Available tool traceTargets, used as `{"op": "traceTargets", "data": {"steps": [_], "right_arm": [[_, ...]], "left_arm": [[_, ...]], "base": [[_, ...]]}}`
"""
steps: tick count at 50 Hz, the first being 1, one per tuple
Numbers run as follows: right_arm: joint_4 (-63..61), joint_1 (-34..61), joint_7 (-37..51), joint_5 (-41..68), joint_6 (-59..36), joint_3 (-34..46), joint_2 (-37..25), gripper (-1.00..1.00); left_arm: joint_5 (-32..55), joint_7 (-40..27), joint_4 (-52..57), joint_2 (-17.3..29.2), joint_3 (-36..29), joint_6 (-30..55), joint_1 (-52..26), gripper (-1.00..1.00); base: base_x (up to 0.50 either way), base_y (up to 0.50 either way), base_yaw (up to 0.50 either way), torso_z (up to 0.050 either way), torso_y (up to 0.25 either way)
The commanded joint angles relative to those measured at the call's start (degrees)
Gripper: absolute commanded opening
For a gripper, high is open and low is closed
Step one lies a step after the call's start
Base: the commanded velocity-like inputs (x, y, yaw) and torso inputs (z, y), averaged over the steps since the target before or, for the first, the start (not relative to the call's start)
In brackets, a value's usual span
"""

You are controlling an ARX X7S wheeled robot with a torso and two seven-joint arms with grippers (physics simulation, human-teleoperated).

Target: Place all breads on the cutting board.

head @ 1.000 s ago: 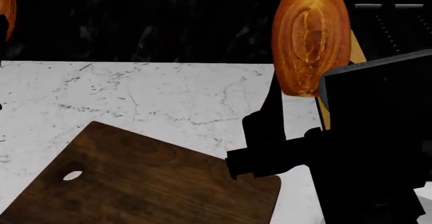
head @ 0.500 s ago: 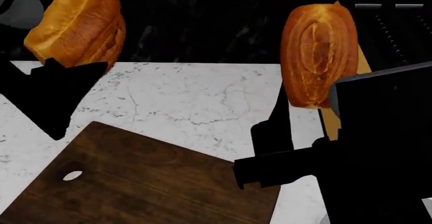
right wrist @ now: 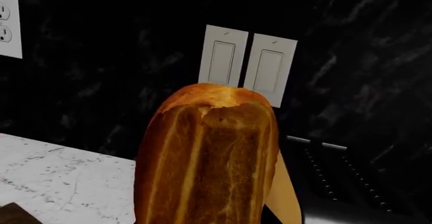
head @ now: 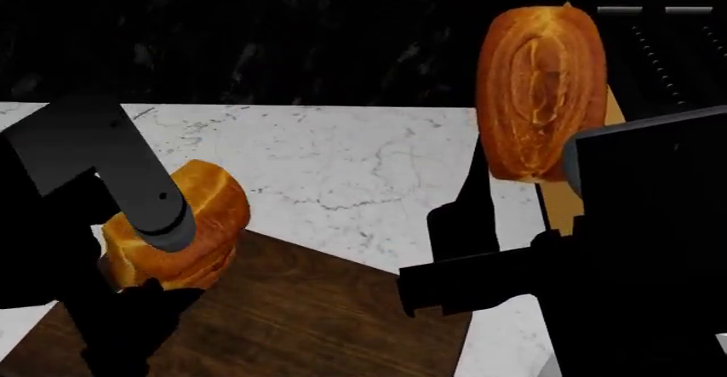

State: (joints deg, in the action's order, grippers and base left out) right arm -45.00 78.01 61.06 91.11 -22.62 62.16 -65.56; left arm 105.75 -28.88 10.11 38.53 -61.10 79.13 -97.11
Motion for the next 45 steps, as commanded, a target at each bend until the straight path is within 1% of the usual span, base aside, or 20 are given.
{"op": "traceTargets", "data": {"steps": [1,6,9,14,15,22,26,31,35,40,44,45], "right_arm": [[0.3,0.4,-0.8,-1.1,-1.0,-0.9,0.3,-1.0],[0.5,-0.8,-1.2,-2.0,-0.1,-0.7,0.3,-1.0],[0.2,-2.0,-1.5,-2.5,1.0,-0.6,-0.5,-1.0],[0.2,-2.7,-1.5,-3.0,1.5,-0.5,-0.5,-1.0],[0.3,-2.7,-1.5,-3.0,1.4,-0.5,-0.4,-1.0],[0.3,-2.1,-1.1,-2.3,0.7,-0.6,-0.4,-1.0],[1.0,-1.5,-0.8,-1.8,-0.2,-0.5,0.4,-1.0],[1.7,-1.2,-1.5,-1.4,-1.1,-0.2,1.3,-1.0],[4.6,1.4,-3.5,2.8,-4.8,0.4,2.9,-1.0],[8.1,5.8,-5.1,8.2,-10.8,1.1,5.1,-1.0],[10.5,9.9,-5.1,12.1,-15.7,1.7,6.8,-1.0],[11.1,10.8,-5.5,13.5,-16.8,1.9,7.2,-1.0]], "left_arm": [[-3.3,2.0,0.4,0.7,-1.8,-0.8,4.5,-1.0],[-5.2,3.1,1.6,1.3,-2.3,-2.0,7.0,-1.0],[-4.1,2.7,2.2,1.9,-1.6,-3.3,7.7,-1.0],[-6.4,4.3,3.3,2.4,-2.1,-4.1,9.7,-1.0],[-6.5,4.4,3.3,2.5,-2.0,-4.3,9.7,1.0],[-5.1,3.8,3.4,2.8,-1.5,-4.7,8.9,1.0],[-3.5,5.4,2.6,3.3,0.3,-3.9,4.9,1.0],[0.3,4.4,1.6,4.0,2.3,-4.5,1.4,1.0],[4.2,3.3,1.0,5.0,4.9,-6.7,-1.0,1.0],[8.0,4.4,-1.2,6.2,9.3,-11.0,-3.1,1.0],[10.0,6.5,-1.6,7.7,12.1,-13.6,-2.9,1.0],[11.1,6.0,-2.0,8.2,12.8,-14.6,-3.2,1.0]], "base": [[0.0,0.0,0.0,0.0,0.0],[0.0,0.0,0.0,0.0,0.002],[0.0,0.0,0.0,0.003,0.0],[0.0,0.0,0.0,0.0,0.0],[0.0,0.0,0.0,0.0,0.01],[0.0,0.0,0.0,0.0,0.0],[0.0,0.0,0.0,0.0,0.0],[0.0,0.0,0.0,0.0,0.0],[0.0,0.0,0.0,0.0,0.0],[0.0,0.0,0.0,0.0,0.0],[0.0,0.0,0.0,0.0,0.0],[0.0,0.0,0.0,0.0,0.0]]}}
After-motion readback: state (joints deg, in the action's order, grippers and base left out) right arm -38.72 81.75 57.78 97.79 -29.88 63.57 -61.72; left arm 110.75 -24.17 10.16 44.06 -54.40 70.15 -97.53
